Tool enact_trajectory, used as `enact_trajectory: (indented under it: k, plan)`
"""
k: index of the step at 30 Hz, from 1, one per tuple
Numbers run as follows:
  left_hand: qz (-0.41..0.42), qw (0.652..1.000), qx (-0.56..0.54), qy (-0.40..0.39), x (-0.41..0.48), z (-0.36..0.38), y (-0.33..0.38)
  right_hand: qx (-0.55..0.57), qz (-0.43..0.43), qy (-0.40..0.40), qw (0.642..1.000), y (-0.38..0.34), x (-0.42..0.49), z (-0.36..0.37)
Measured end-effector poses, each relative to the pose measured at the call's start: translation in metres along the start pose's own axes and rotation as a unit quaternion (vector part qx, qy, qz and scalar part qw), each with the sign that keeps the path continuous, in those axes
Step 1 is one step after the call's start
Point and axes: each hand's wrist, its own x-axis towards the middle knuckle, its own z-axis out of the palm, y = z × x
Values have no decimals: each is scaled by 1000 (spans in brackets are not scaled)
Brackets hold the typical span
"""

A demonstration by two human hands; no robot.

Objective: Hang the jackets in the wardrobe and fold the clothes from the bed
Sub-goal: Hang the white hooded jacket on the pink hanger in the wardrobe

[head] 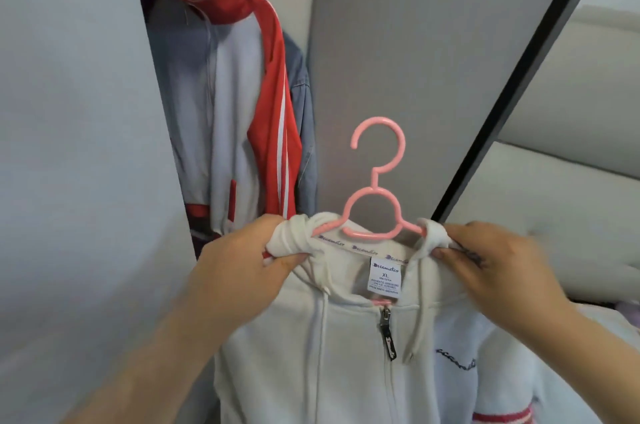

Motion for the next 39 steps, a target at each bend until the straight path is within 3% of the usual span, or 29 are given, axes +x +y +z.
enact_trajectory:
  k: [8, 13, 27, 39]
  plan:
    - [-96, 977, -55, -183, 22, -27, 25, 30, 149, -101, 983, -32, -2, -51]
    - [-108, 959, -70, -252, 32, -60, 45, 43, 198, -114, 973, -55, -2, -85]
    - [-31, 984, -57, -163, 127, -198, 129, 80, 203, -18, 976, -122, 84, -204]
    - [32, 984, -62, -166, 148, -243, 146, 100, 229, 28, 968, -151, 94, -225]
